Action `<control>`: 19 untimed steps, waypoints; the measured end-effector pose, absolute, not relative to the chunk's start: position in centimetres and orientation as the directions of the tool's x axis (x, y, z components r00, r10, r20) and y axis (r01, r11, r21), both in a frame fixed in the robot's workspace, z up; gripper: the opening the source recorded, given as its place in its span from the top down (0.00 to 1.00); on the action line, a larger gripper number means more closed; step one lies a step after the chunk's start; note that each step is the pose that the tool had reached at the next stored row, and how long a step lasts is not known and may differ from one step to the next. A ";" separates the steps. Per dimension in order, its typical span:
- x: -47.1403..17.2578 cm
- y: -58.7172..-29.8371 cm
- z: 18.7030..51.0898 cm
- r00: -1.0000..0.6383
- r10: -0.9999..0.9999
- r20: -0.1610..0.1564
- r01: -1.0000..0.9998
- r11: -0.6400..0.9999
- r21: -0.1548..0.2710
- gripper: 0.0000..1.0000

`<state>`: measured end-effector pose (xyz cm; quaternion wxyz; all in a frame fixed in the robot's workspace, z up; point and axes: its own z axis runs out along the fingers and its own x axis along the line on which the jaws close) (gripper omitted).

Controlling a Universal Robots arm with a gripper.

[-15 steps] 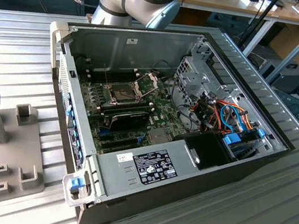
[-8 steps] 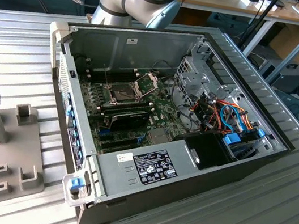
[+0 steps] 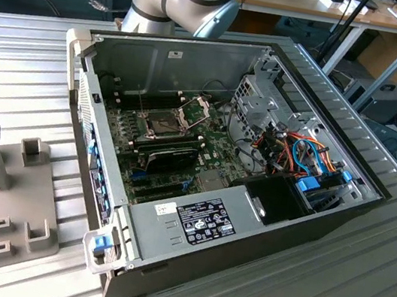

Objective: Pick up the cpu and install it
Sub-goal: 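Reach for the cpu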

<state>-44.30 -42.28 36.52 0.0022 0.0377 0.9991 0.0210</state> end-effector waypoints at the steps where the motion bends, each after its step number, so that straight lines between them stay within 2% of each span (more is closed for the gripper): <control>1: -44.4 -42.3 36.3 -0.997 0.075 -0.003 0.075 0.996 0.042 0.89; 19: -45.8 -42.5 32.8 -0.997 0.075 0.010 0.076 0.996 0.041 0.89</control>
